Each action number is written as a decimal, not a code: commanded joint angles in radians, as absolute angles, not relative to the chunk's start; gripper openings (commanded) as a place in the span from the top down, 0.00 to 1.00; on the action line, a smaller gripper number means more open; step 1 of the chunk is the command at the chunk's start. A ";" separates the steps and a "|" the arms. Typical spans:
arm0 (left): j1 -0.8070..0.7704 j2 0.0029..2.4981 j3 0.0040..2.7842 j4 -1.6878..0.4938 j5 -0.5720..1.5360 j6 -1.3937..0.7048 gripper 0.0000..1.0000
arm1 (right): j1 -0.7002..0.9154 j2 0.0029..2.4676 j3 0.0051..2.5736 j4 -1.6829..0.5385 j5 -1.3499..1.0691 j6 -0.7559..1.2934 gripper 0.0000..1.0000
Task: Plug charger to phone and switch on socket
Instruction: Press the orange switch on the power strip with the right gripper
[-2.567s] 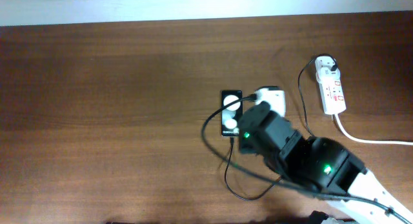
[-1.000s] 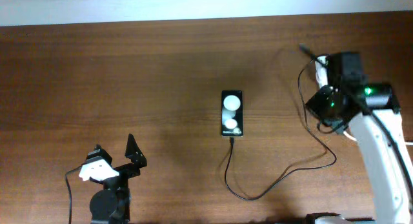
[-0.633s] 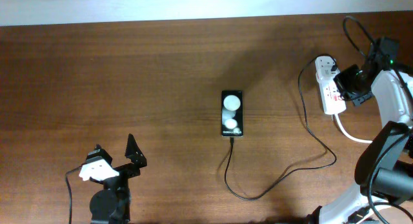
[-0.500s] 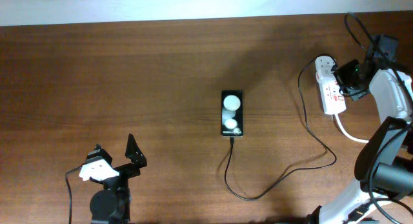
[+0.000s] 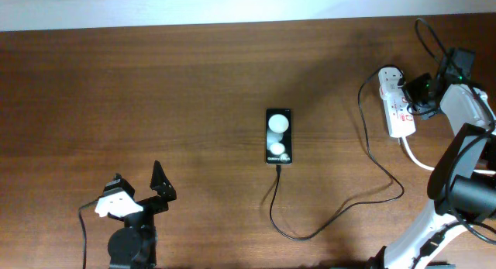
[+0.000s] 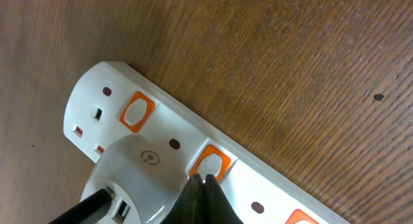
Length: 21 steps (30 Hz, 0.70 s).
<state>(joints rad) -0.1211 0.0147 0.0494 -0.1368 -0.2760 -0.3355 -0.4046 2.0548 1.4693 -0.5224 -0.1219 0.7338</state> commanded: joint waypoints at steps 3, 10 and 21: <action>-0.121 0.012 0.042 -0.134 -0.269 -0.319 0.01 | -0.407 2.086 1.489 -0.496 -0.112 0.741 0.96; -0.121 0.012 0.042 -0.134 -0.268 -0.319 0.01 | -0.364 2.165 1.489 -0.508 -0.128 0.683 0.96; -0.121 0.012 0.042 -0.134 -0.268 -0.319 0.01 | -0.294 2.165 1.489 -0.591 -0.120 0.624 0.96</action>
